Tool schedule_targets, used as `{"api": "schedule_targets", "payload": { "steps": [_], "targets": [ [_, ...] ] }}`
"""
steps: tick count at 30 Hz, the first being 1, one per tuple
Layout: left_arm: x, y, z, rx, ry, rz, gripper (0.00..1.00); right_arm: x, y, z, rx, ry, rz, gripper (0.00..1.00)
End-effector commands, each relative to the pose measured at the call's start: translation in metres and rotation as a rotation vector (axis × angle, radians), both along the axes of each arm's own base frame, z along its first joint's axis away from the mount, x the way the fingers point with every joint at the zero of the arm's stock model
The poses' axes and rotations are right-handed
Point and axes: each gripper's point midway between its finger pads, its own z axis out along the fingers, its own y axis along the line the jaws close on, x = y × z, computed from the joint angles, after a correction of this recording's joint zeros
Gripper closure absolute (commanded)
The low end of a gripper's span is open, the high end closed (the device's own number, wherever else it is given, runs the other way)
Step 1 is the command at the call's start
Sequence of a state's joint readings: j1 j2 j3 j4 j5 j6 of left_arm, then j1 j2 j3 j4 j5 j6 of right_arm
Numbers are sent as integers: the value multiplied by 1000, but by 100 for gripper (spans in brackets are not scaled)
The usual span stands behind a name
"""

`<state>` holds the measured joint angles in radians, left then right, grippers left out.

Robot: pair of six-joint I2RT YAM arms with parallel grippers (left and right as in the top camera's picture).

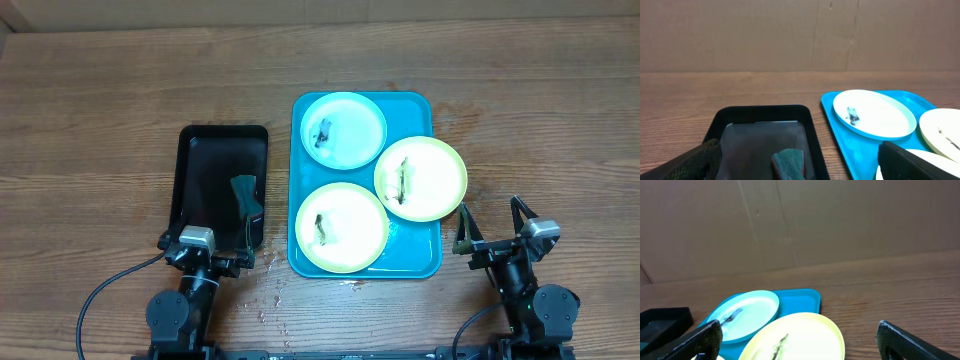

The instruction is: Clean dirty plates on tray and stack at the side

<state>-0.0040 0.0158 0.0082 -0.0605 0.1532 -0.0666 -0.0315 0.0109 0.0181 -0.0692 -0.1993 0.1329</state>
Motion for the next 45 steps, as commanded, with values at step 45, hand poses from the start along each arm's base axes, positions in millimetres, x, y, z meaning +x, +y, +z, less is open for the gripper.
{"api": "schedule_targets", "payload": {
  "steps": [45],
  "targets": [
    [-6,-19,28,-129,-64,-112,0,-15,37,32,-8,-102,229,0]
  ]
}}
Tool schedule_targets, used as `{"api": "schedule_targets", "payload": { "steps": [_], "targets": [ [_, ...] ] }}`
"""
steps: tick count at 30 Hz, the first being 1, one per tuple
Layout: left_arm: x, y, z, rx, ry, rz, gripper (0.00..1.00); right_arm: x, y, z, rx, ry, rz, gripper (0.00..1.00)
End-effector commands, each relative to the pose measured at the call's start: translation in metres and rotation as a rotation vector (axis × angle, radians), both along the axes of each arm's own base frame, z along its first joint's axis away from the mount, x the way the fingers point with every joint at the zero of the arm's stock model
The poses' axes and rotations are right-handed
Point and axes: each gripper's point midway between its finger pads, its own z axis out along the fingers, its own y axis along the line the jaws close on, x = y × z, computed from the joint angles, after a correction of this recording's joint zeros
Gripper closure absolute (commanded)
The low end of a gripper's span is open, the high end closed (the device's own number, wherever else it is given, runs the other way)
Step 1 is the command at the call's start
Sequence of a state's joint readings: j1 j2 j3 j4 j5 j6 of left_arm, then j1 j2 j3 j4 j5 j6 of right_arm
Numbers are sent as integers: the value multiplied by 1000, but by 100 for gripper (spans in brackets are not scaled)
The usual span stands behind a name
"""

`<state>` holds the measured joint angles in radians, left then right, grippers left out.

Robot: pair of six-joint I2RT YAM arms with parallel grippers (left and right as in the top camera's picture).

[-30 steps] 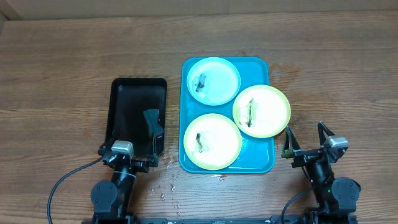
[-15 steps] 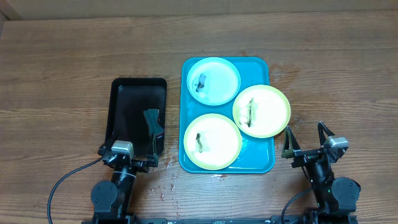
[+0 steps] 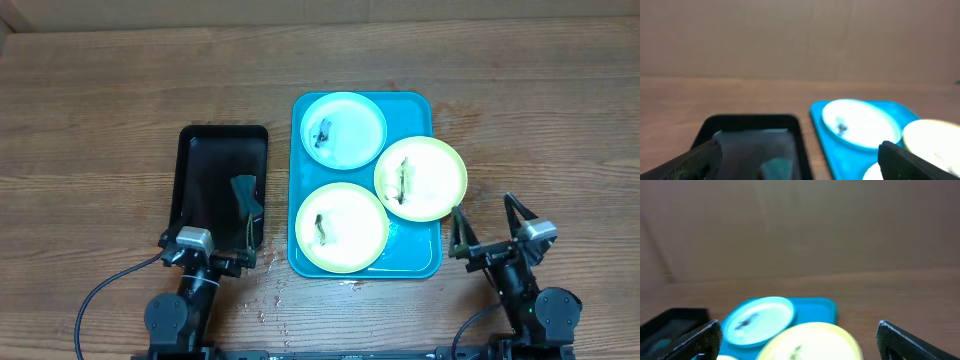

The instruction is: Clean dirty plates on tray and stack at the side

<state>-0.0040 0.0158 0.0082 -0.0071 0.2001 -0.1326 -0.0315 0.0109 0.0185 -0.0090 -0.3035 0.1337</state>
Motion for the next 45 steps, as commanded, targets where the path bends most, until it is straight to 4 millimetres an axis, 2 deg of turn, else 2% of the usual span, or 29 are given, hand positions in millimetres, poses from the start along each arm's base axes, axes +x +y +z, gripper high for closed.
{"api": "schedule_targets", "payload": {
  "steps": [1,6,10,12,18,23,25,27,29,33,35,37,41,45],
  "targets": [
    [-7,-13,22,-61,-34,-82,0,-14,22,25,-9,-56,138,0],
    [-16,-16,61,-59,1,-98,0,-28,23,75,-21,-45,140,0],
    [-17,-16,89,-54,146,-95,0,-27,23,101,-5,117,142,0],
    [-16,-16,97,-59,250,-93,0,-21,23,103,11,276,142,0],
    [-7,-16,111,-75,594,-81,0,3,23,92,61,696,148,0],
    [7,-17,106,-85,773,-79,0,34,34,85,146,845,208,0],
    [12,-20,99,-117,825,-85,0,41,45,79,179,883,277,1],
    [13,-25,89,-144,883,-110,0,41,54,65,212,962,331,13],
    [15,-23,75,-113,938,-108,1,35,62,40,194,1074,343,19],
    [18,3,34,-98,1110,76,24,12,82,-8,69,1261,348,24],
    [19,12,9,-119,1200,171,26,1,91,-28,7,1329,332,25],
    [24,11,-17,-108,1268,178,29,-8,96,-45,-36,1382,284,28],
    [41,1,-73,-69,1365,159,35,-15,101,-65,-105,1401,215,34],
    [57,4,-117,-18,1432,251,43,-20,111,-70,-140,1387,248,38]
  ]
}}
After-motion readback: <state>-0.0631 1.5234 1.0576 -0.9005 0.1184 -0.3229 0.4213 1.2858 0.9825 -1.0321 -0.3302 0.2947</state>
